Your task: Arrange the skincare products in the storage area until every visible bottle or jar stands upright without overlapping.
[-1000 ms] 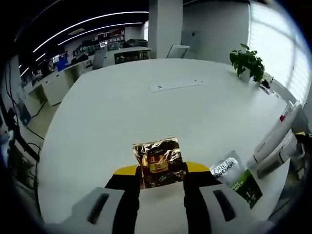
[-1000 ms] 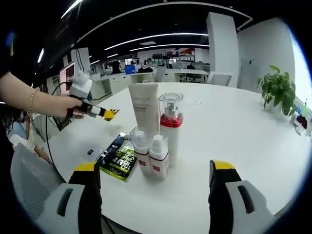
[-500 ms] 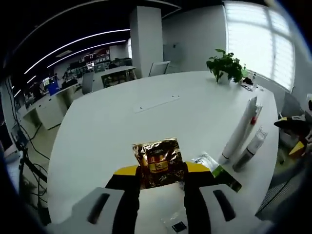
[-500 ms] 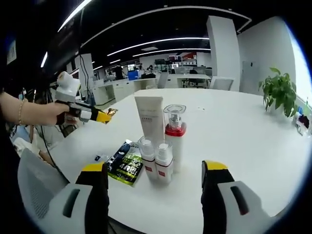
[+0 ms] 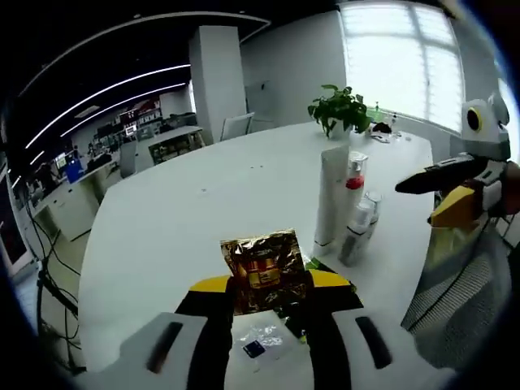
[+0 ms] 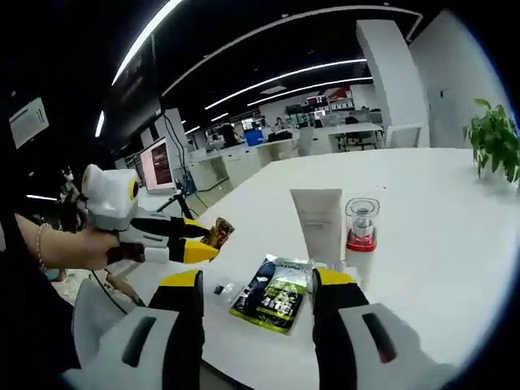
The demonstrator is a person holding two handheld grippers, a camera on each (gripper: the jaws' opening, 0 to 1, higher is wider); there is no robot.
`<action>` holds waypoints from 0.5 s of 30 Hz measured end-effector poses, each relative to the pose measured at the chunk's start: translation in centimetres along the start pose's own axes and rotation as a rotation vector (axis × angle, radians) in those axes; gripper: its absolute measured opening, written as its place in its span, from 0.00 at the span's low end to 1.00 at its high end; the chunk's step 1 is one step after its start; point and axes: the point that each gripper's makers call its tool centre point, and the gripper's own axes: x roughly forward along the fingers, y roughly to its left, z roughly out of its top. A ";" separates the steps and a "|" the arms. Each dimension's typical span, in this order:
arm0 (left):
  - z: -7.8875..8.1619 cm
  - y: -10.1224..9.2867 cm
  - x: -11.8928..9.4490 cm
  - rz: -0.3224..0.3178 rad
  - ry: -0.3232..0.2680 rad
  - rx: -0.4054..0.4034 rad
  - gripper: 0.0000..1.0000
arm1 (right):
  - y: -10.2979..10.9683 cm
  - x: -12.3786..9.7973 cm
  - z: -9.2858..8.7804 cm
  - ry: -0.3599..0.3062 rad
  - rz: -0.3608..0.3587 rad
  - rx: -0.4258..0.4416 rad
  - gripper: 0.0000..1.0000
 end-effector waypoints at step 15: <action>0.6 -4.9 -2.6 -0.091 -0.042 0.106 0.34 | 2.9 2.8 -1.5 -0.008 0.132 0.312 0.18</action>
